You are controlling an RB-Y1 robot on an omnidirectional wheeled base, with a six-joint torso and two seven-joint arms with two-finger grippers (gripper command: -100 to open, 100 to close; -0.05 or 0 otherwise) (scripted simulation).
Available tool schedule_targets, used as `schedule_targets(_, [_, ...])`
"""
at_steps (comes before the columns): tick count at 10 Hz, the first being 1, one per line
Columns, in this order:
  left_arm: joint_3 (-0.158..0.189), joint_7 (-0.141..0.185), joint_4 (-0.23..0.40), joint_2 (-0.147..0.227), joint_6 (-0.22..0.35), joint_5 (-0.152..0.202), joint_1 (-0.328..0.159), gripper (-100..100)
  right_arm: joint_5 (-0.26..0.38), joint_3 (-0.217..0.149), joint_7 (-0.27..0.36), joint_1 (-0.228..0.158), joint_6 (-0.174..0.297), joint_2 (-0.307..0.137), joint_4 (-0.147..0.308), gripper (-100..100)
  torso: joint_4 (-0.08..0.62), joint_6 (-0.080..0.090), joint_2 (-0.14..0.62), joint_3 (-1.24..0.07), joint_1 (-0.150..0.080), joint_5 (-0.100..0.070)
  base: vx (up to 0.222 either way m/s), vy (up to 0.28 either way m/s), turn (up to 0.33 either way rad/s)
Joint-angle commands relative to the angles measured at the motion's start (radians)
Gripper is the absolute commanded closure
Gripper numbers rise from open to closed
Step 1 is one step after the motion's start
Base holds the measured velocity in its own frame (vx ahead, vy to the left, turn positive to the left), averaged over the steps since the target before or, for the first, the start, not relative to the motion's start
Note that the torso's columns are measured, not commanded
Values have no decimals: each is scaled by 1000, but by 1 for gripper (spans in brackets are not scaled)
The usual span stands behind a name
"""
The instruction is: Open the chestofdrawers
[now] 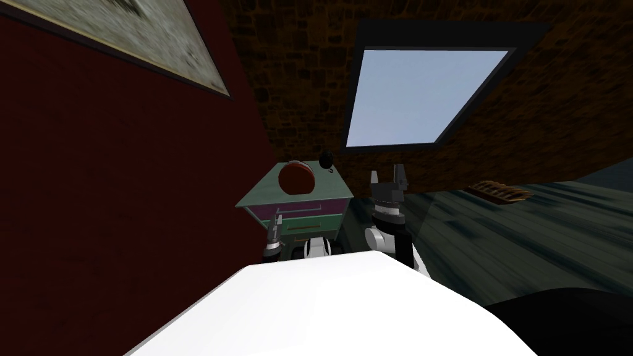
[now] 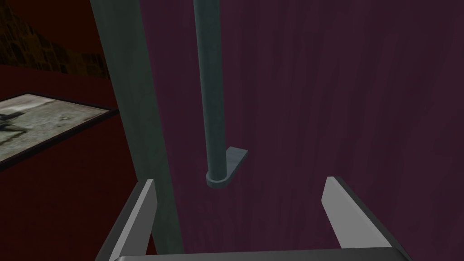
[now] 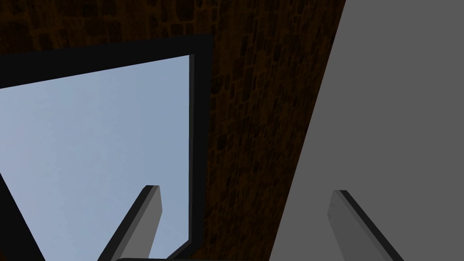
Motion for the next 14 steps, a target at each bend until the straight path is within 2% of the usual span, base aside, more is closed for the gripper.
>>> schedule_targets(1, [8,2,-26,4,60,2,-33,-100,0,0,0,0,0,0,0,0,0,0,0,0,0,0,-27,-9,16])
schedule_targets(2, [5,2,-31,3,47,1,-17,-100,0,0,0,0,0,0,0,0,0,0,0,0,0,0,-12,-5,2])
schedule_targets(3, [3,0,-8,0,23,1,-13,100,0,0,0,0,0,0,0,0,0,0,-1,-1,0,0,10,3,-16])
schedule_targets(6, [-8,-4,26,-6,-50,-3,28,100,0,0,0,0,0,0,0,0,-2,0,-5,-3,2,1,28,10,-16])
schedule_targets(7, [-7,-2,7,-4,-30,-3,28,100,0,0,0,0,0,0,0,0,-1,0,-3,-2,1,0,16,5,-1])
schedule_targets(8, [-6,-1,-2,13,-3,-2,18,-100,0,0,0,0,0,0,0,0,0,0,-1,0,0,0,-24,-7,12])
schedule_targets(14, [-1,5,-32,28,97,1,-23,-100,0,0,0,0,0,0,0,0,0,0,-1,-1,0,0,-44,-14,10])
